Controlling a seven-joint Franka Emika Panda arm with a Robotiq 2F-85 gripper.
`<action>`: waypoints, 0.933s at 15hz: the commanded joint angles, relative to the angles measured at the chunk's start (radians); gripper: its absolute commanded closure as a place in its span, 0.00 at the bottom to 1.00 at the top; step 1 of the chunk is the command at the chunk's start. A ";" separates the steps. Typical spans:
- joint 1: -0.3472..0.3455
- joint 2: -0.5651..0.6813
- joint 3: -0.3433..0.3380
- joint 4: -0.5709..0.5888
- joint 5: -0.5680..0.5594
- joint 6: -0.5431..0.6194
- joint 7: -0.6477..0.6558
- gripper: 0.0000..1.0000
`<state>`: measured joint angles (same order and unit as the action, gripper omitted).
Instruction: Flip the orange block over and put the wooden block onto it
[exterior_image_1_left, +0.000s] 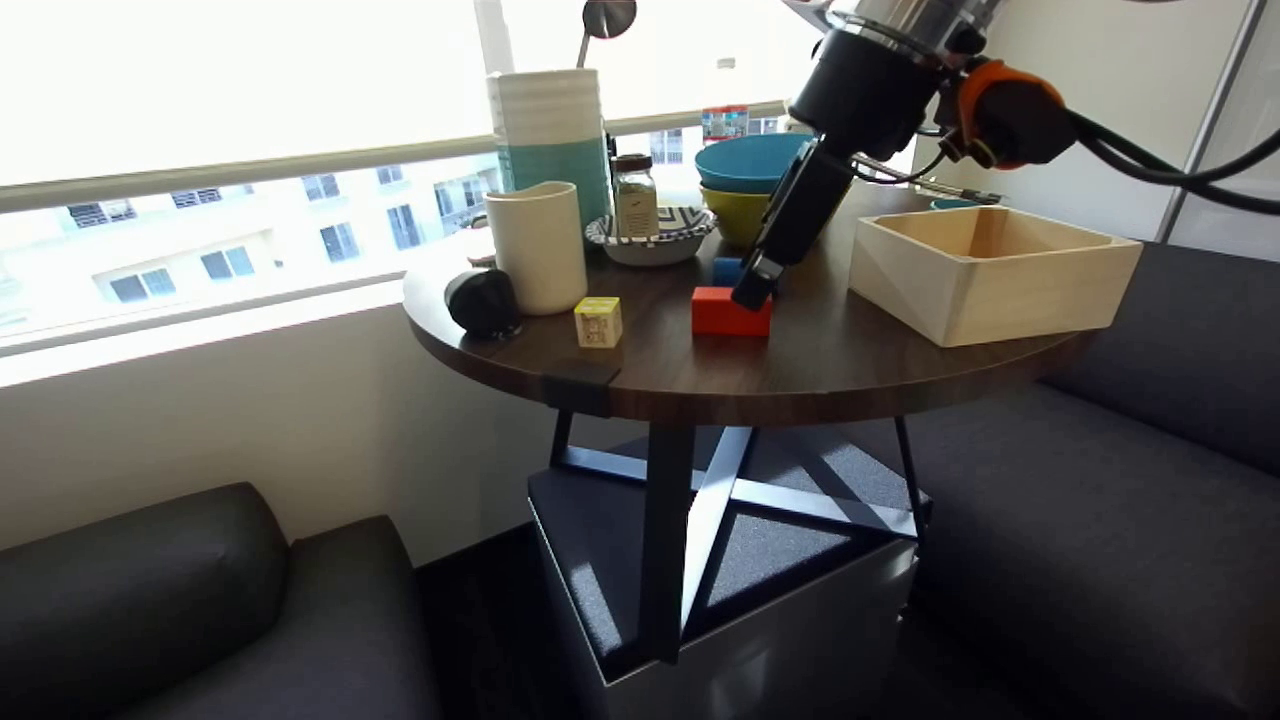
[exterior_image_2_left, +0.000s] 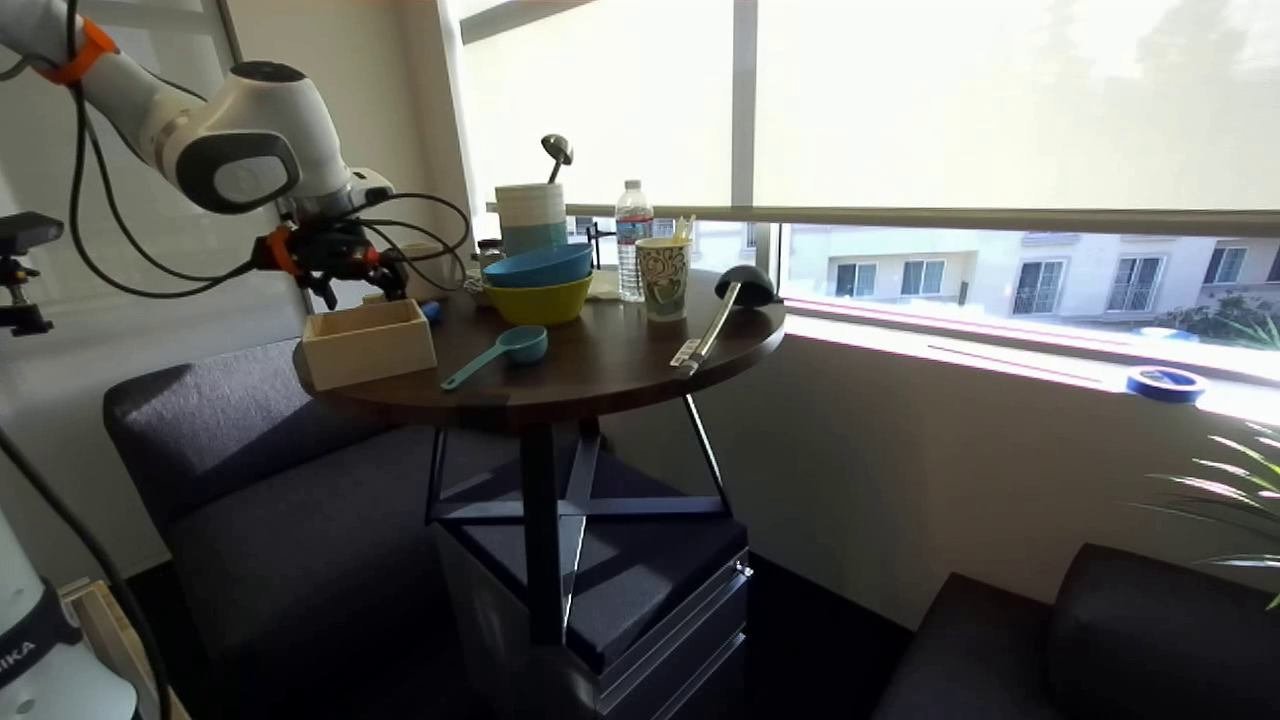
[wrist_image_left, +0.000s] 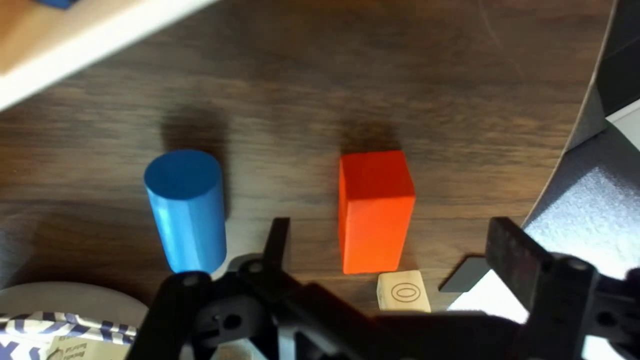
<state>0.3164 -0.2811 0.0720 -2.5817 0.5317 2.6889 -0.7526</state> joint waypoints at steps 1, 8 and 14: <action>0.013 -0.038 -0.015 -0.031 -0.031 -0.039 0.032 0.00; 0.024 -0.028 -0.025 -0.037 -0.009 -0.038 0.014 0.32; 0.029 -0.023 -0.033 -0.042 -0.006 -0.033 0.011 0.25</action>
<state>0.3298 -0.2916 0.0531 -2.6149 0.5318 2.6609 -0.7526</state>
